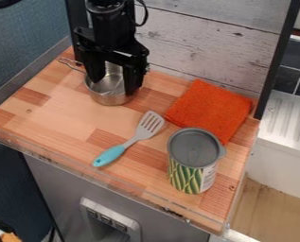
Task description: Put the silver pot on top of the orange cloth
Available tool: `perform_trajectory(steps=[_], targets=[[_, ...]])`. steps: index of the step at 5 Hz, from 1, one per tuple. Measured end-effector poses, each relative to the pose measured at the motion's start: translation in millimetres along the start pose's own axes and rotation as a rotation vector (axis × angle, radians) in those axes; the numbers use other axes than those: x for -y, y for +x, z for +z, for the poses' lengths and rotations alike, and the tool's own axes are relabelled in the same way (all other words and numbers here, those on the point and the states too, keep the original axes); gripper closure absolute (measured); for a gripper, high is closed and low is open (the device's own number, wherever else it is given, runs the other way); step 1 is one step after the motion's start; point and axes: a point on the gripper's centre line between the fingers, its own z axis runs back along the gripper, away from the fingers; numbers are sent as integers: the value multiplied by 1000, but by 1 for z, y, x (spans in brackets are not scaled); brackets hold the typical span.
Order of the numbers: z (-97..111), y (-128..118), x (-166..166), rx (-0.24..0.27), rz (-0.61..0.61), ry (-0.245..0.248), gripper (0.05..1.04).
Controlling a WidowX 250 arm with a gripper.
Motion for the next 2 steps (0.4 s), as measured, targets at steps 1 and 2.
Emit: perform_trajectory(steps=[1,2], targets=[[-9,-2,0,-30,0,-6,83],[-31,21,-5,-57,0,-11,83]])
